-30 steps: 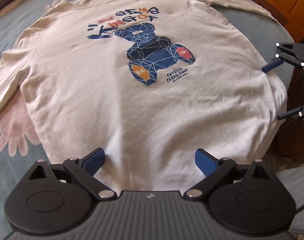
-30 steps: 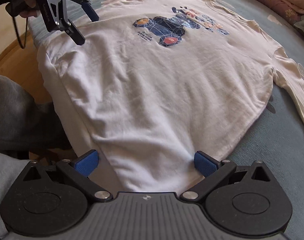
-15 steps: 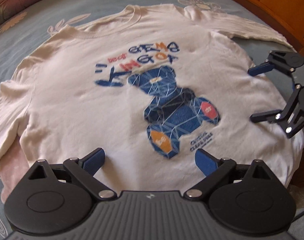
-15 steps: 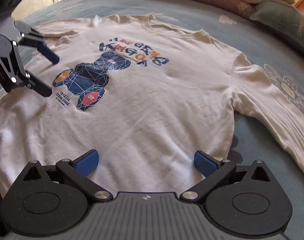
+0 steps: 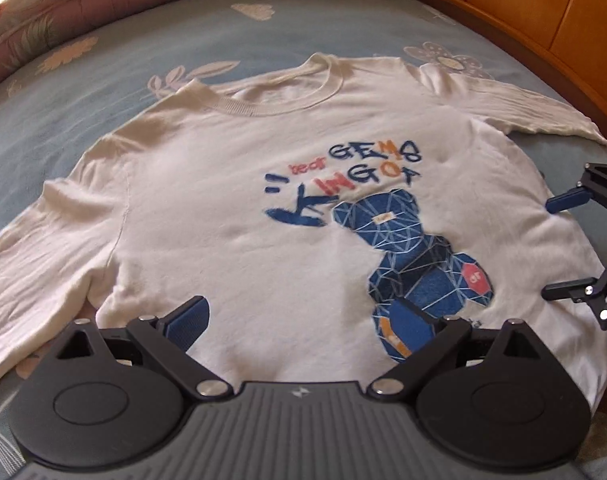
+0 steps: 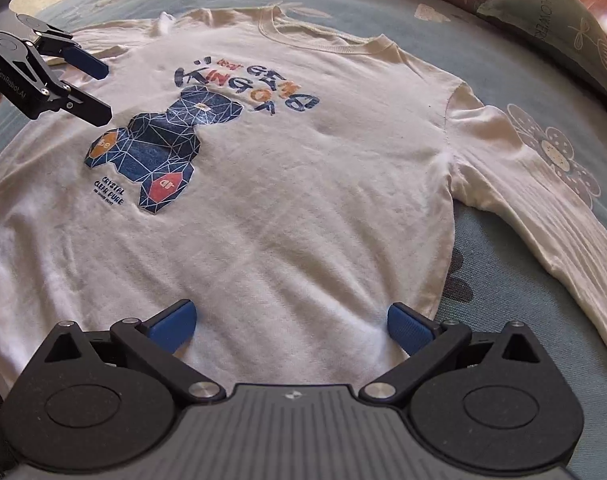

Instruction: Fold clothes

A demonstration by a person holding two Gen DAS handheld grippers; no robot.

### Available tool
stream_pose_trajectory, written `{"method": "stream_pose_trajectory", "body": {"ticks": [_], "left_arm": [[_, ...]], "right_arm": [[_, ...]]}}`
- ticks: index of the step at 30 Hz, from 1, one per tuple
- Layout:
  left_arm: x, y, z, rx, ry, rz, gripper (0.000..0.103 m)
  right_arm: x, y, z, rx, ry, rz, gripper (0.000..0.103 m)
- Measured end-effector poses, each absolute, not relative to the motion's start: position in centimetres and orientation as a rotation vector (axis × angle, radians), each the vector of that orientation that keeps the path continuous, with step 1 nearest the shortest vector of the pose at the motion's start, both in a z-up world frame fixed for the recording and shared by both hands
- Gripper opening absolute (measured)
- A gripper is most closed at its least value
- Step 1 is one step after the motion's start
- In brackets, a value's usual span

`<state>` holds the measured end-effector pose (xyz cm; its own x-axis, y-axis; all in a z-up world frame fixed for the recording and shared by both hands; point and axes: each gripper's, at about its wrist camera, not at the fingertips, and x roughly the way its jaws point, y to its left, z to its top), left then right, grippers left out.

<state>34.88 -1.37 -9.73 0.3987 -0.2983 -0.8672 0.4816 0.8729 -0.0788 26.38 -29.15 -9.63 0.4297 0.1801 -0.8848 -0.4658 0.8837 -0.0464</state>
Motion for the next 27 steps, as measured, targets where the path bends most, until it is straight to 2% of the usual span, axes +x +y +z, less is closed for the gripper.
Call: {"method": "stream_pose_trajectory", "body": {"ticks": [5,13,18,23,27], "left_arm": [[35.8,0.5,-9.0,0.119,1.019,-0.505,0.096],[39.1,0.9,-8.9,0.123,0.985,-0.517,0.096],[39.9,0.8,-10.1,0.107,1.018,-0.514,0.096],[40.0,0.4,-10.5,0.106,1.035,-0.490,0.096],[40.3,0.2,-10.1,0.112,1.033,-0.471,0.096]], "right_arm": [[29.7,-27.6,-7.1,-0.255,0.939,0.302,0.103],[35.8,-26.6,-9.8,-0.074,0.910,0.041,0.103],[34.8,-27.3,-10.7,-0.071,0.898,0.052,0.103],[33.6,-28.0,-9.2,-0.060,0.934,0.065,0.103],[34.4,-29.1,-7.7,-0.082,0.825,0.045,0.103]]}}
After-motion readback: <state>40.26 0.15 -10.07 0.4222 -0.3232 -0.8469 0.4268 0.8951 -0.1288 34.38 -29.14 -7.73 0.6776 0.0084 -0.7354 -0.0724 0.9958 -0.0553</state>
